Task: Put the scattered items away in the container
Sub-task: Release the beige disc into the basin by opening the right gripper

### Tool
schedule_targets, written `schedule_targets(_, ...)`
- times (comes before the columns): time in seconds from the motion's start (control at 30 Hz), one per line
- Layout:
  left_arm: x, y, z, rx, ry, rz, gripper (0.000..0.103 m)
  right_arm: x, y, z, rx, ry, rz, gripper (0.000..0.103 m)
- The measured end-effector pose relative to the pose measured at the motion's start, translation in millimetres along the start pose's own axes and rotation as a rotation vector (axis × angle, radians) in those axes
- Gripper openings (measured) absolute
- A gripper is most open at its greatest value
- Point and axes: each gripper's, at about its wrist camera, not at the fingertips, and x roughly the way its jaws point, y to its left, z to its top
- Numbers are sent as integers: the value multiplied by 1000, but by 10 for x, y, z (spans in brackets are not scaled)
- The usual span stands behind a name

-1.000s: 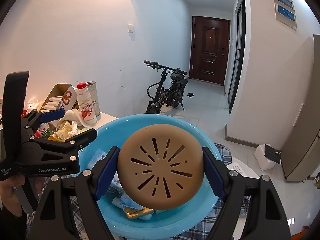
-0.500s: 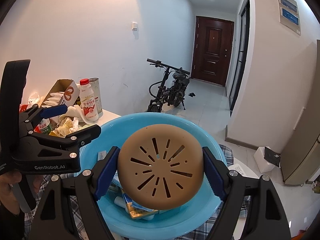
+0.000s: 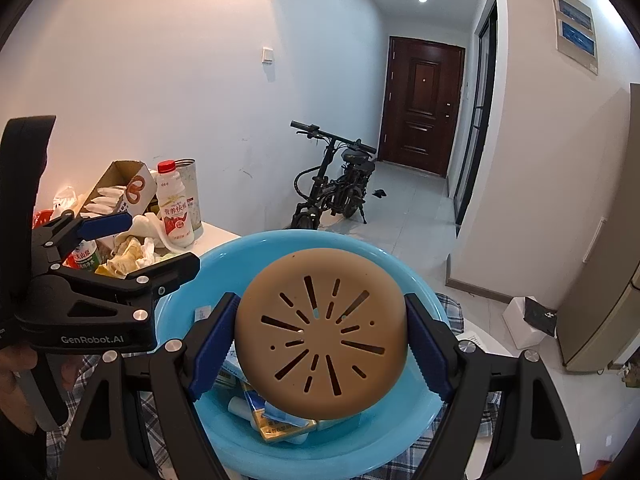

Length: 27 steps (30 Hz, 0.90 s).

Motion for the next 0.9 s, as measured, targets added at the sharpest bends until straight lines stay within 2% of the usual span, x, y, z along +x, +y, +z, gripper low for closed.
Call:
schedule_targets(0.57,-7,74,26,-9,-2,-6,103,26,44,-10,4,-10,-17,83)
schedule_targets(0.63,-2,72,26,-7,-2,-3,103,36,22,-11,16,-12,-31,93)
schedule_targets(0.67,2,71,24,-5,0,-2,103,43,8,-12,21,-9,-44,103)
schedule_targets(0.77,-4,64,16,5,0,-3,103,79,-9,-8,27,4,-91,103)
schedule_targets(0.9,-13,64,21,1,-3,-5,103,91,-42,-12,38,5,-101,103)
